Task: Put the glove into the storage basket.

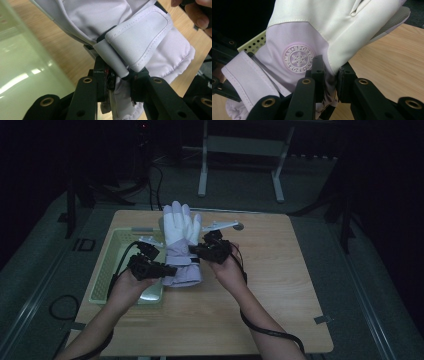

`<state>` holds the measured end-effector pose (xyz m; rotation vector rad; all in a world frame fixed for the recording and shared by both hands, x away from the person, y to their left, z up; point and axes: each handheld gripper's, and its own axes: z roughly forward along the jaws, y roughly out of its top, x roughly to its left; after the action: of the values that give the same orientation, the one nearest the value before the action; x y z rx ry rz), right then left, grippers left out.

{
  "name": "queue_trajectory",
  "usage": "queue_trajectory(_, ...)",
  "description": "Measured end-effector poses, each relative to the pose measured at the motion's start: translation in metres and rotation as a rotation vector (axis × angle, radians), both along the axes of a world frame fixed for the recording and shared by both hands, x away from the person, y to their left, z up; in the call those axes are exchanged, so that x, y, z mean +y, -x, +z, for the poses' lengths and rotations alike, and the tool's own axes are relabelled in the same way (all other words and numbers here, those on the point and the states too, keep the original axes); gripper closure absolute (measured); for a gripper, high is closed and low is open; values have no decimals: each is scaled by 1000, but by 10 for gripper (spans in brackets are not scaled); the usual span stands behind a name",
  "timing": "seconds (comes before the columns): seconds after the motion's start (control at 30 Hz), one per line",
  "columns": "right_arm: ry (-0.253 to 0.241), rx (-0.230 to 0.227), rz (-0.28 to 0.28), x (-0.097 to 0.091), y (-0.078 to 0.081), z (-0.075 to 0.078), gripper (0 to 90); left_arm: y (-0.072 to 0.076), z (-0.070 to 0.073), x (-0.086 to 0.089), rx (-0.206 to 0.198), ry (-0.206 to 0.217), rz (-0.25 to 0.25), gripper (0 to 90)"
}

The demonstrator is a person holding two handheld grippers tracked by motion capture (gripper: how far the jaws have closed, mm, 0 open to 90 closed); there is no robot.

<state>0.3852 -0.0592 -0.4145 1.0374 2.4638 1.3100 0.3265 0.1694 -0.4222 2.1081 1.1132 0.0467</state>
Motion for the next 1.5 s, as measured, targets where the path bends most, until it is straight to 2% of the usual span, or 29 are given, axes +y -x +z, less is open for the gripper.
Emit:
queue_trajectory(0.23,-1,-12,28,37,0,2,788,4,5,31,5,-28,29,726)
queue_trajectory(0.27,-1,-12,28,37,0,2,788,4,5,31,5,-28,29,726)
queue_trajectory(0.3,-6,-12,39,53,0,1,788,5,6,48,8,-41,28,725)
queue_trajectory(0.43,-21,-4,49,73,-1,-3,788,4,5,71,26,-57,24,725)
queue_trajectory(0.47,-25,0,50,81,-1,-5,789,4,5,71,26,-57,24,725)
queue_trajectory(0.57,-35,6,58,98,-2,-10,789,5,3,92,38,-82,39,725)
queue_trajectory(0.67,-47,18,62,107,-3,-15,789,6,-1,100,45,-93,53,725)
queue_trajectory(0.7,-52,26,55,117,-3,-22,789,6,-7,107,54,-101,62,725)
queue_trajectory(0.87,-41,67,45,132,-2,-47,789,3,-32,118,116,-99,73,725)
queue_trajectory(0.97,-15,95,42,136,-4,-62,789,0,-45,119,153,-107,66,725)
queue_trajectory(1.13,41,123,41,142,-4,-77,789,-3,-61,122,205,-109,71,724)
queue_trajectory(1.2,43,128,44,143,-4,-79,789,-3,-64,123,211,-116,68,723)
queue_trajectory(1.27,54,155,44,149,-3,-87,789,-3,-73,128,230,-134,72,723)
queue_trajectory(1.37,102,142,54,157,0,-93,789,-3,-81,131,254,-135,81,722)
queue_trajectory(1.4,102,142,54,157,0,-93,789,-3,-81,131,254,-135,81,721)
queue_trajectory(1.43,140,128,64,163,2,-94,789,-4,-85,131,262,-159,82,721)
queue_trajectory(1.5,169,134,58,167,3,-96,789,-4,-88,130,275,-162,94,720)
